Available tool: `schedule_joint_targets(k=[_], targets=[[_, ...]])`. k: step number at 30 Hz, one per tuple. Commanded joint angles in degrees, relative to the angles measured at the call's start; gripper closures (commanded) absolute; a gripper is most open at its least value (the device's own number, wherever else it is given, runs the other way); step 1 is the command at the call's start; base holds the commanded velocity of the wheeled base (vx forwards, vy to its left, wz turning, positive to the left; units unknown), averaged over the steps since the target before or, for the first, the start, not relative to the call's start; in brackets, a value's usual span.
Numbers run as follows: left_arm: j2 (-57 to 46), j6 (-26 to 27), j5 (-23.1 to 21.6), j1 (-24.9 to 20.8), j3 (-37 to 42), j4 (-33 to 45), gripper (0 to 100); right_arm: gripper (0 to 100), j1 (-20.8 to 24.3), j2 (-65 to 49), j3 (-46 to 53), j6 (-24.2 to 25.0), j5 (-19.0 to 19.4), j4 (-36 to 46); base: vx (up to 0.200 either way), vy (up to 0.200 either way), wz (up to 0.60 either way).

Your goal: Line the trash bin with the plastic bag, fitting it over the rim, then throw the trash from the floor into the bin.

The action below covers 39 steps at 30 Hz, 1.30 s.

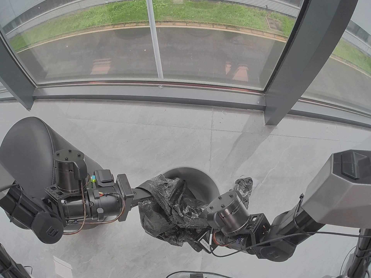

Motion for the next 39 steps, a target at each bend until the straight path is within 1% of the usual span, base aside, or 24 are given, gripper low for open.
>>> schedule_joint_targets(k=[1,5,15,17,19,20,23,27,35,39], targets=[[-0.19,0.00,0.00,-0.32,0.06,-0.02,100,0,-2.51,2.64,-2.41,-0.80,-0.37,0.01,0.000,0.000,0.00],[-0.28,0.00,0.00,-0.32,0.06,-0.02,100,0,-3.65,2.90,-3.73,-1.51,-0.37,-0.08,0.000,0.000,0.00],[-0.01,-0.08,0.00,-0.32,0.15,-0.02,100,0,-3.65,2.20,-5.22,-1.68,-0.81,-0.16,0.000,0.000,0.00],[-0.01,-0.08,0.00,-0.32,0.15,-0.02,100,0,-3.74,2.20,-6.28,-1.51,-2.56,-0.34,0.000,0.000,0.00],[-0.01,-0.08,0.00,-0.32,0.15,-0.02,100,0,-3.91,2.20,-6.72,-1.42,-4.23,-2.36,0.000,0.000,0.00],[-0.01,-0.08,0.00,-0.32,0.15,-0.02,100,0,-4.00,2.29,-6.72,-1.42,-4.41,-2.89,0.000,0.000,0.00],[0.08,-0.08,0.00,-0.32,0.15,-0.02,100,0,-4.09,2.81,-6.63,-1.68,-5.73,-9.04,0.000,0.000,0.00],[0.08,0.09,0.08,-0.32,0.15,-0.02,100,0,-4.18,2.81,-6.54,-1.60,-7.66,-10.71,0.000,0.000,0.00],[0.52,0.44,0.52,-0.23,-0.02,-0.02,100,0,-4.53,1.23,-5.40,-1.60,-7.92,-10.80,0.000,0.000,0.00],[1.13,2.38,1.05,-0.05,0.06,-0.02,100,0,-5.06,0.35,-3.99,-1.60,-8.10,-11.41,0.000,0.000,0.00]])
